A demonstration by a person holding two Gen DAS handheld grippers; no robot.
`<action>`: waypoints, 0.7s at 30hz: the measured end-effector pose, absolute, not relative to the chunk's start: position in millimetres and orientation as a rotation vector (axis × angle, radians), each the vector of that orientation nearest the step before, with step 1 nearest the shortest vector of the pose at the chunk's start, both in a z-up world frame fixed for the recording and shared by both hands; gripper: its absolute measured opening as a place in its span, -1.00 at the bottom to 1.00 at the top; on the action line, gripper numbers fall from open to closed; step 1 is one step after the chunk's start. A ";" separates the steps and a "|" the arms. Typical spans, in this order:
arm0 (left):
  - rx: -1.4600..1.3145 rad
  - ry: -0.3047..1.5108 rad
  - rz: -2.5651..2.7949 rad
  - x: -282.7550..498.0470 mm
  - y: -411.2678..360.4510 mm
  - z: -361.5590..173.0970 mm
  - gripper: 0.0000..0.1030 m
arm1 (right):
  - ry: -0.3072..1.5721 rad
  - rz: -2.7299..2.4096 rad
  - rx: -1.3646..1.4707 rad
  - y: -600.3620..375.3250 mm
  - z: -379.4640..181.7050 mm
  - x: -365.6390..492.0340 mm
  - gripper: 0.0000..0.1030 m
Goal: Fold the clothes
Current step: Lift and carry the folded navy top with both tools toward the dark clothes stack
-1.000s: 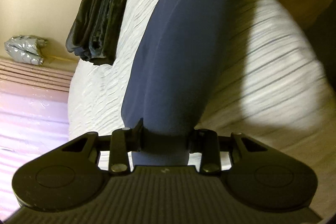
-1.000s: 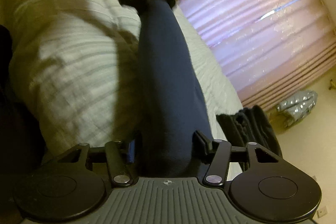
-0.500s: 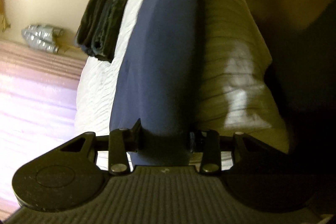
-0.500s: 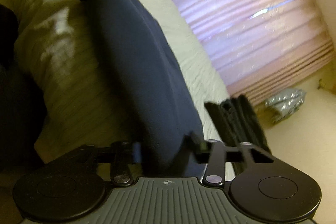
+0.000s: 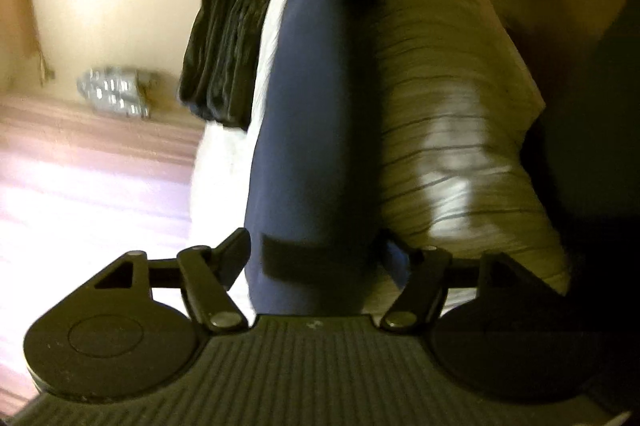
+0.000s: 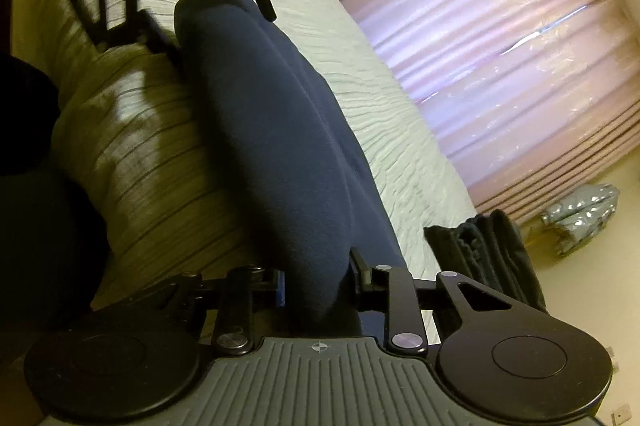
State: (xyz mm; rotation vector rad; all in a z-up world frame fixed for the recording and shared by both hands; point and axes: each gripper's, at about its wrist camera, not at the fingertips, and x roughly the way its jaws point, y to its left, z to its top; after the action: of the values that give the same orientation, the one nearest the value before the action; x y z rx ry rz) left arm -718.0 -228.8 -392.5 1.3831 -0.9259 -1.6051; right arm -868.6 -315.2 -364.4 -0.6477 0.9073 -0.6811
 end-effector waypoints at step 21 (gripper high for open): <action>1.359 -0.715 -1.738 -708.8 -266.9 -356.3 -0.20 | 0.887 -0.633 -0.751 -292.0 -375.4 -834.5 -0.25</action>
State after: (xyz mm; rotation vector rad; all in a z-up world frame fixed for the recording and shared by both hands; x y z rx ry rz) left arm -708.8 -266.9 -356.3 1.3595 -0.7153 -1.7379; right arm -834.5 -292.0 -375.4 -0.7508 0.8866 -0.6335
